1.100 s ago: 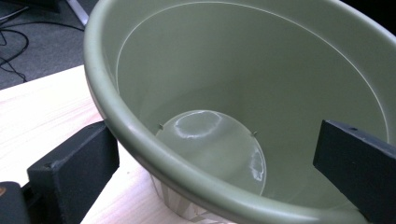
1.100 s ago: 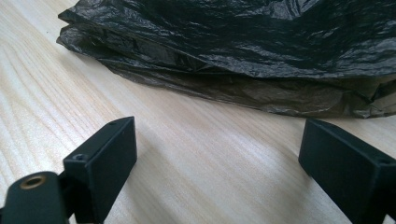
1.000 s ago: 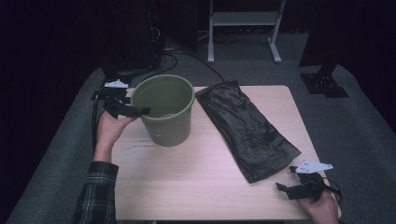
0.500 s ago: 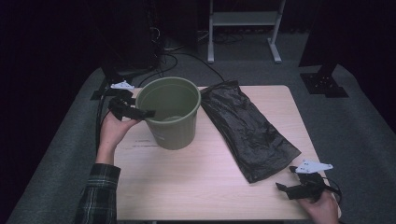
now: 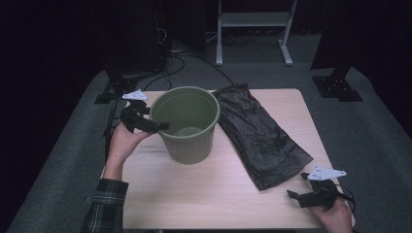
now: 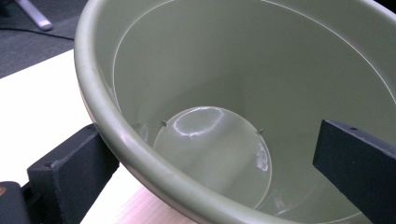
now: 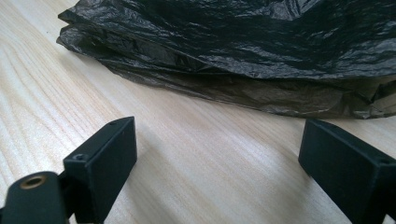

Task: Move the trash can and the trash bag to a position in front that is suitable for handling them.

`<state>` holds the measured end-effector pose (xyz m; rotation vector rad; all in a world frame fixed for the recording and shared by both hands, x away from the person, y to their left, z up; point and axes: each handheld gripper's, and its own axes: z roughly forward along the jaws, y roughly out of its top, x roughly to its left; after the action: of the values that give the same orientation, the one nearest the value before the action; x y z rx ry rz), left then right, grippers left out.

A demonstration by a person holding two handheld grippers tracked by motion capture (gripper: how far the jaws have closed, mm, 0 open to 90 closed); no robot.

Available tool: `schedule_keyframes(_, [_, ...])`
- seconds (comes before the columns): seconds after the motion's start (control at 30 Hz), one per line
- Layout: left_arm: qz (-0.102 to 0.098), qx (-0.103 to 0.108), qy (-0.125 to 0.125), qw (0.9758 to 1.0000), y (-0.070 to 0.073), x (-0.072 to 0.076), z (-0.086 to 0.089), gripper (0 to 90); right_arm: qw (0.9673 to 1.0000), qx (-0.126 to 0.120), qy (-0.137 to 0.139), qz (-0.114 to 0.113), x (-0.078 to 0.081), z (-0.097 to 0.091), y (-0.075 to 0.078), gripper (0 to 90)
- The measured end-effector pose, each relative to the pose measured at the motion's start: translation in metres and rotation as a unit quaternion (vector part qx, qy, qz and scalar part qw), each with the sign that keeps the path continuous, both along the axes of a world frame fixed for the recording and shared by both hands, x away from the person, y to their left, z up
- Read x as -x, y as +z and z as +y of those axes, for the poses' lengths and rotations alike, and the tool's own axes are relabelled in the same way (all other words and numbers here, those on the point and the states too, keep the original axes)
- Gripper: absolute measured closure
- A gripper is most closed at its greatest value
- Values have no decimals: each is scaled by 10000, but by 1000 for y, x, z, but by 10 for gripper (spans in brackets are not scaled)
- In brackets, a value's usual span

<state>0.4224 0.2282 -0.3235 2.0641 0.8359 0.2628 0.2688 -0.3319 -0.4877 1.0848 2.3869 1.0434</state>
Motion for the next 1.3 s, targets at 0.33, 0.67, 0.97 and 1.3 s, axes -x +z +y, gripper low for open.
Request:
schedule_keyframes(0.33, [-5,-48,-466,9989,0,18,-24,0,10000,1,-1,-3,0,0,0,98])
schedule_keyframes(0.67, [-4,13,-837,9965,-2,37,-44,0,10000,-3,-5,-12,0,0,0,98])
schedule_keyframes(0.97, [-5,-24,-1055,9944,-2,51,-56,0,10000,-2,-6,-3,0,0,0,99])
schedule_keyframes(1.3, [-17,108,-1159,9932,-6,63,-64,0,10000,0,-7,-4,0,0,0,99])
